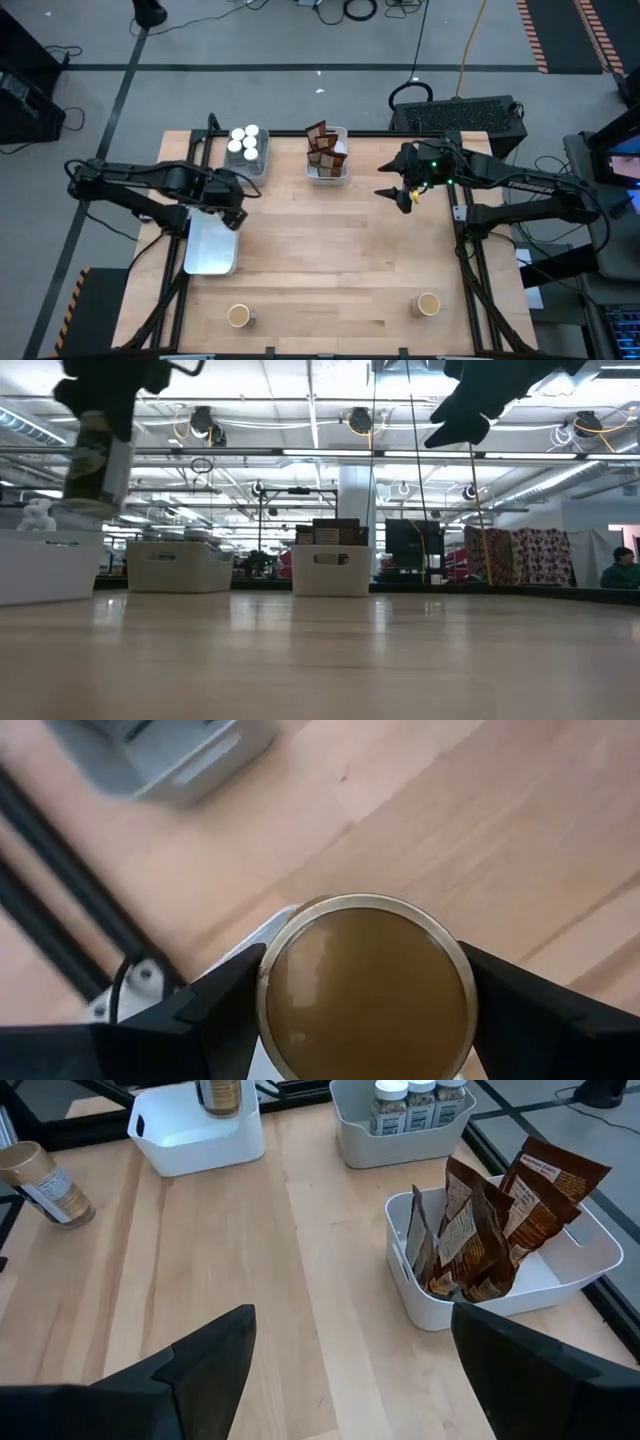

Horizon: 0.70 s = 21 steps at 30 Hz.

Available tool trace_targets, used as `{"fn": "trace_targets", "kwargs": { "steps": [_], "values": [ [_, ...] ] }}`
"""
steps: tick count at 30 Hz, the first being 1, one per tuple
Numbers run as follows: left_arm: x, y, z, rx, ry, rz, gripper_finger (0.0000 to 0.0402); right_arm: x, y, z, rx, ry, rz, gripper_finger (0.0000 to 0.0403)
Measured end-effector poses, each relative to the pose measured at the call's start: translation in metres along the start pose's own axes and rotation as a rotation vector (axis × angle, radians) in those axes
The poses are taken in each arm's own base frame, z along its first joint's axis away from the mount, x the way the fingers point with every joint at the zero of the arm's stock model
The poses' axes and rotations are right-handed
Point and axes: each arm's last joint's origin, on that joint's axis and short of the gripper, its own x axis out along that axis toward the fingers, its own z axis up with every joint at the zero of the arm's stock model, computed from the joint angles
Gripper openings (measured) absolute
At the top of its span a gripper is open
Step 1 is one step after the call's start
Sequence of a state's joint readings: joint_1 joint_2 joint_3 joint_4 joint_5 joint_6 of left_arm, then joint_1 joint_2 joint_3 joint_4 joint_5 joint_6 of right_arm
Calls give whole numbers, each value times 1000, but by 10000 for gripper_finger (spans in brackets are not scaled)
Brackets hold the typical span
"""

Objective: Sort spices by type
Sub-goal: Put the top gold seasoning bottle into the bottom white bin

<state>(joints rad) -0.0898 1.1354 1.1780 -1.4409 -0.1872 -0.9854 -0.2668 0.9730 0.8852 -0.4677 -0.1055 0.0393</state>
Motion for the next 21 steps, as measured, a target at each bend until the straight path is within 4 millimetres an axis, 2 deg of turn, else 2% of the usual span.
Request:
{"fn": "trace_targets", "kwargs": {
  "steps": [9,15,21],
  "values": [
    [18,13,-19,-56,83,65,284,18,-2,0,0,29,-1,320],
    [42,16,-28,-40,111,138,284,23,-2,-1,-3,42,-1,320],
    [68,13,-31,-42,81,111,284,23,-2,1,0,26,1,320]
  ]
}}
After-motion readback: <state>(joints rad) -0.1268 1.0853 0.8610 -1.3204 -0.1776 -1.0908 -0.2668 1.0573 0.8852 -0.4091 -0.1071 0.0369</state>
